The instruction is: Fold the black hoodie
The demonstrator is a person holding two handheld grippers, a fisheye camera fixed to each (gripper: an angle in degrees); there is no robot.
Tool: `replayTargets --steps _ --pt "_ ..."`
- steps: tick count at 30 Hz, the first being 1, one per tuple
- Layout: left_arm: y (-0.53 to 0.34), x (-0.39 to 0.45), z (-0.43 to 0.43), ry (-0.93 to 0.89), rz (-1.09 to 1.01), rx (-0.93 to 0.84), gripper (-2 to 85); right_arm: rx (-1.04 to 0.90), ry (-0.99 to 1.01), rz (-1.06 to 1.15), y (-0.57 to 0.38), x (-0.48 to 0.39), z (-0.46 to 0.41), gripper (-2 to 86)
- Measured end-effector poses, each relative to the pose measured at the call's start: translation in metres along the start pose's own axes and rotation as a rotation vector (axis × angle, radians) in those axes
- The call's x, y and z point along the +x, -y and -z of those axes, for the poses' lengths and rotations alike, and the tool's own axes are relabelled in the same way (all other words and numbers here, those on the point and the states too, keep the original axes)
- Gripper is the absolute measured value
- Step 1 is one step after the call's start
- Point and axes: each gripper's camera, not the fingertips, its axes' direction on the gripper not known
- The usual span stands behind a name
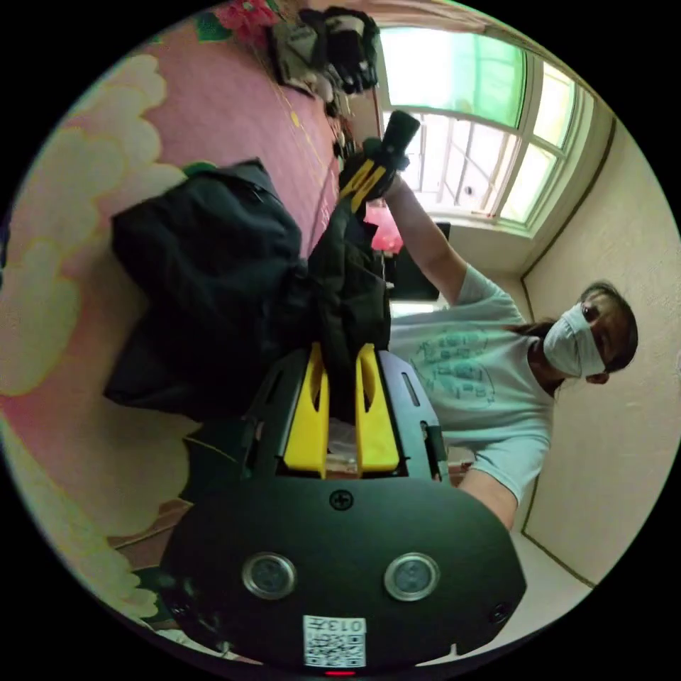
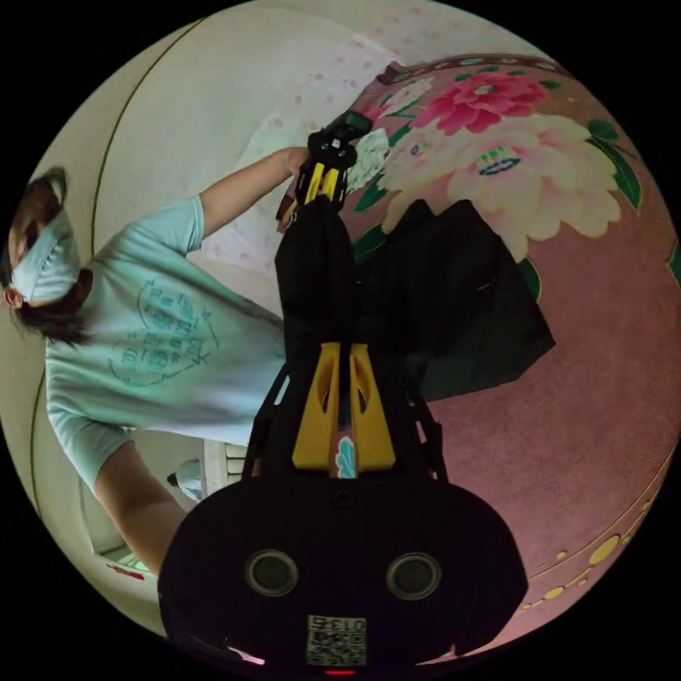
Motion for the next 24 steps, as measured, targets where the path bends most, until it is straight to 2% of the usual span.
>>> replayTargets --steps 3,5,9,11,12,14,18,20,24 --pt "-0.007 -0.022 0.048 0.084 0.054 0.246 8.3 0.09 -0.023 -0.129 -0.004 0.072 0.007 1.3" --pt "-0.032 -0.034 0.075 0.134 0.086 0.519 9.2 0.116 -0.083 -0.256 -0.013 0.117 0.002 1.4" --pt "-0.072 -0.052 0.08 0.117 0.132 0.706 7.6 0.058 -0.239 -0.272 -0.019 0.14 -0.015 1.4" --pt "-0.093 -0.052 0.078 0.217 0.163 0.782 4.7 0.068 -0.31 -0.191 -0.021 0.132 -0.015 1.3" --pt "-0.094 -0.052 0.077 0.243 0.171 0.782 4.0 0.073 -0.329 -0.168 -0.021 0.128 -0.015 1.3" --pt "-0.085 -0.049 0.062 0.31 0.176 0.638 1.5 0.124 -0.394 -0.103 -0.025 0.112 -0.009 1.2" --pt "-0.057 -0.032 0.022 0.266 0.005 0.409 0.1 0.215 -0.436 -0.085 -0.036 0.096 0.002 1.2" --pt "-0.04 -0.018 -0.009 0.318 -0.097 0.249 -0.1 0.272 -0.441 -0.102 -0.046 0.092 0.007 1.2" --pt "-0.025 -0.003 -0.035 0.367 -0.189 0.244 0.6 0.304 -0.416 -0.148 -0.054 0.092 0.004 1.2"
